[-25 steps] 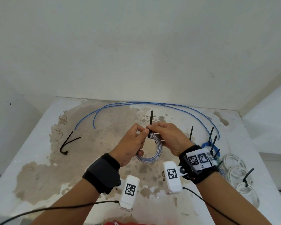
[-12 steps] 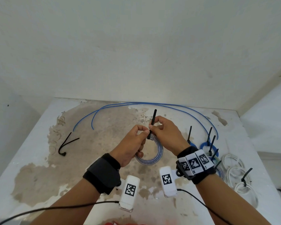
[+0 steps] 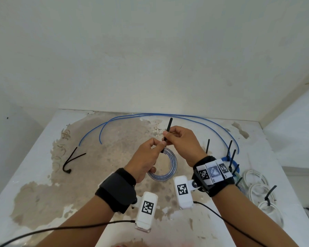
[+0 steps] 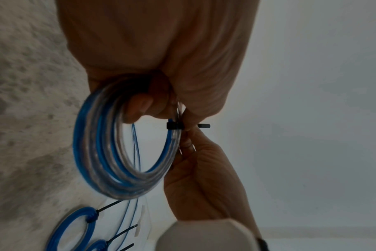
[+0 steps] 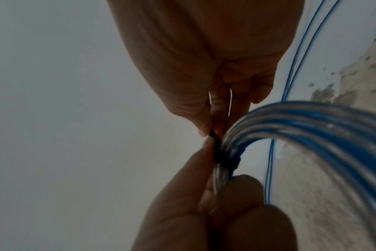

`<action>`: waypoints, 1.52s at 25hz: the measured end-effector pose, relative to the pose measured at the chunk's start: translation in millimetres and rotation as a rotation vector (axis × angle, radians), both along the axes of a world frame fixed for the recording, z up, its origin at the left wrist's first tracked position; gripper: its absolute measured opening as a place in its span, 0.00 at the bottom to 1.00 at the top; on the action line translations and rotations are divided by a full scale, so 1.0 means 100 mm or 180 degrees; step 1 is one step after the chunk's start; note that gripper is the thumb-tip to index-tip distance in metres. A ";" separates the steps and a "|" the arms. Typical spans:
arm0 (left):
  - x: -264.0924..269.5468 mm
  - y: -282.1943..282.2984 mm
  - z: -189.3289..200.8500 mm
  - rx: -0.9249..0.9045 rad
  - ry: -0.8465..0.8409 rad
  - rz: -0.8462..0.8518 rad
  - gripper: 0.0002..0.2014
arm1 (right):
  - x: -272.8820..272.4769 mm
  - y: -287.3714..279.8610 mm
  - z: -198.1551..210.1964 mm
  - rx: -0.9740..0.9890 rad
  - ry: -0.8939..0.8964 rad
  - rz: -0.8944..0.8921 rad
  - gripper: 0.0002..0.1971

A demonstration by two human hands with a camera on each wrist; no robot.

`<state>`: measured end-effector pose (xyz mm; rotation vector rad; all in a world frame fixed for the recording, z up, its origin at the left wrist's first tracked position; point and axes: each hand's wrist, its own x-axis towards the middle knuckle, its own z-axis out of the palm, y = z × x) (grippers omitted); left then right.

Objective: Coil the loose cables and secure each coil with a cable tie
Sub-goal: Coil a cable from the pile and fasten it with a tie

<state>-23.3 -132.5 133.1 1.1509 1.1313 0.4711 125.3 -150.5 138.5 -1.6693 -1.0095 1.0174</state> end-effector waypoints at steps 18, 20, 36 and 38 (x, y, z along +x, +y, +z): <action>0.12 0.14 0.34 0.0108 -0.0167 -0.0213 0.16 | 0.08 0.10 0.21 0.0396 -0.0081 -0.0258 0.07; 0.13 0.09 0.29 0.0223 -0.0084 -0.0180 0.13 | 0.05 0.06 0.16 0.0339 0.0059 -0.0343 0.07; -0.20 -0.09 0.04 0.0038 -0.0336 0.0067 0.12 | -0.07 -0.45 0.08 -0.0825 0.0586 0.0501 0.20; -0.28 -0.06 0.00 -0.0045 -0.0371 0.0020 0.11 | -0.22 -0.64 -0.01 -0.0923 0.0741 0.0634 0.15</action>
